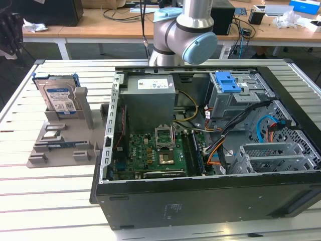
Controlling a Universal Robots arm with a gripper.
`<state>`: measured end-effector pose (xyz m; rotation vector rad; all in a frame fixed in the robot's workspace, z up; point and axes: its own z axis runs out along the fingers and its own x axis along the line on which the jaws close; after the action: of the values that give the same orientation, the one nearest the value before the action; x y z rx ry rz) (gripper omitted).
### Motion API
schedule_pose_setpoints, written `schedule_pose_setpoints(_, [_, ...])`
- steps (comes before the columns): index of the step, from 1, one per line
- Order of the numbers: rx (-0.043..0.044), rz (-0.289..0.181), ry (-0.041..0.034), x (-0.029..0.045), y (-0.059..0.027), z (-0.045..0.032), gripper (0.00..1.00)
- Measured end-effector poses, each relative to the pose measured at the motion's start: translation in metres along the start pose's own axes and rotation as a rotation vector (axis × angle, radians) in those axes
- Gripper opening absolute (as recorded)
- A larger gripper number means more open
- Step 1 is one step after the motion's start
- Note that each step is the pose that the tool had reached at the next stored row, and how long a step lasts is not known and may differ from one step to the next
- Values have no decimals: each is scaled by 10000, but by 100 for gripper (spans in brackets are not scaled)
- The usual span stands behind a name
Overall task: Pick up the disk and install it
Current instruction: 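Pick up the disk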
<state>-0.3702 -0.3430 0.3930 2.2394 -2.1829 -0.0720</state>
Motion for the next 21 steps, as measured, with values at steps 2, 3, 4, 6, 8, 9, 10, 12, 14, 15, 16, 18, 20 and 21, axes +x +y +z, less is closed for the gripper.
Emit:
schedule_pose_setpoints(2, [-4, -162, 7, 0, 0, 0, 11])
schedule_pose_setpoints(3, [-6, -250, 11, 0, 0, 0, 11])
schedule_pose_setpoints(4, [-8, -344, 15, 0, 0, 0, 11])
schedule_pose_setpoints(6, [-14, -583, 25, 0, 0, 0, 11])
schedule_pose_setpoints(8, [-19, -769, 33, 0, 0, 0, 11])
schedule_pose_setpoints(9, [-22, -899, 38, 0, 0, 0, 11])
schedule_pose_setpoints(10, [-24, -1002, 42, 0, 0, 0, 11])
schedule_pose_setpoints(12, [-28, -1182, 50, 0, 0, 0, 11])
schedule_pose_setpoints(14, [-32, -1360, 57, 0, 0, 0, 11])
schedule_pose_setpoints(15, [-34, -1443, 61, 0, 0, 0, 11])
schedule_pose_setpoints(16, [-36, -1528, 64, 0, 0, 0, 11])
schedule_pose_setpoints(18, [-39, -1670, 70, 0, 0, 0, 11])
schedule_pose_setpoints(20, [-44, -1850, 77, 0, 0, 0, 11])
schedule_pose_setpoints(21, [-45, -1919, 81, 0, 0, 0, 11])
